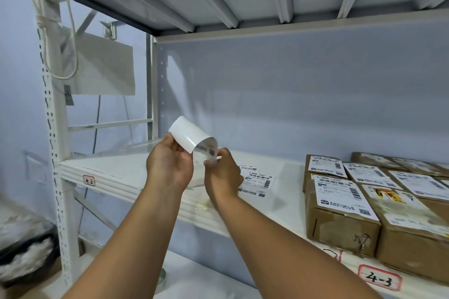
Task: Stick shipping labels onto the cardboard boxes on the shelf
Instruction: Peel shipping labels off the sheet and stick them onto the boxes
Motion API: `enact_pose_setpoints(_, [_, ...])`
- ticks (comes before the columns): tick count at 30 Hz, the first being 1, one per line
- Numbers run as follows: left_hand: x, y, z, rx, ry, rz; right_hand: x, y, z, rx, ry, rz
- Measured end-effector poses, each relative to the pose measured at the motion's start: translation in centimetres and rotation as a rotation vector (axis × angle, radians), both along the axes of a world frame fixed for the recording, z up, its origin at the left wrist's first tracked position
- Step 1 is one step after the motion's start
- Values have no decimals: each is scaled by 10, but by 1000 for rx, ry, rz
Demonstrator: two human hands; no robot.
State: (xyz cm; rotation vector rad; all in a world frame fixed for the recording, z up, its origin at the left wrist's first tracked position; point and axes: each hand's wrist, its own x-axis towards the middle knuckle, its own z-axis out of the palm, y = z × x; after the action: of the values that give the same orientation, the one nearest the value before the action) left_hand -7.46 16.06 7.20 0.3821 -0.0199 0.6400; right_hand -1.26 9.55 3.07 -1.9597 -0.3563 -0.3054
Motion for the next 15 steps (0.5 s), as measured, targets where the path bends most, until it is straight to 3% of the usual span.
enact_pose_setpoints(4, [-7,-2,8,8,-33,44,5,-14,-7,-263,-140,-61])
enact_pose_setpoints(6, [-10,-2,13,16,-73,52,9,-22,-11,-277,-150,-75])
enact_pose_setpoints(15, [-15,-10,20,6,-49,27,19,-15,-6,246,61,12])
